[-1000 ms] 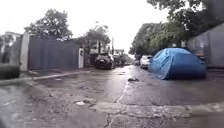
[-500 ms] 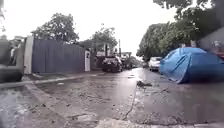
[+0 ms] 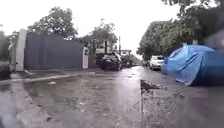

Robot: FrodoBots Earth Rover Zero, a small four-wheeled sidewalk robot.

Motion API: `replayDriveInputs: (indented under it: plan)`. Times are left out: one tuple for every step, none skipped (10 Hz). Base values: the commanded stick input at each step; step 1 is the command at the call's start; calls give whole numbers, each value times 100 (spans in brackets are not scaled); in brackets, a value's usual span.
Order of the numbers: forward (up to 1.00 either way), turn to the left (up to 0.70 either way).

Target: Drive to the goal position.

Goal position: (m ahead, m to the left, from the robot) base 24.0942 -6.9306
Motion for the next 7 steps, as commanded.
replayDriveInputs:
  plan:
    - [100,0]
    - [100,0]
    - [100,0]
    - [100,0]
    - [100,0]
    - [100,-4]
    - [100,-25]
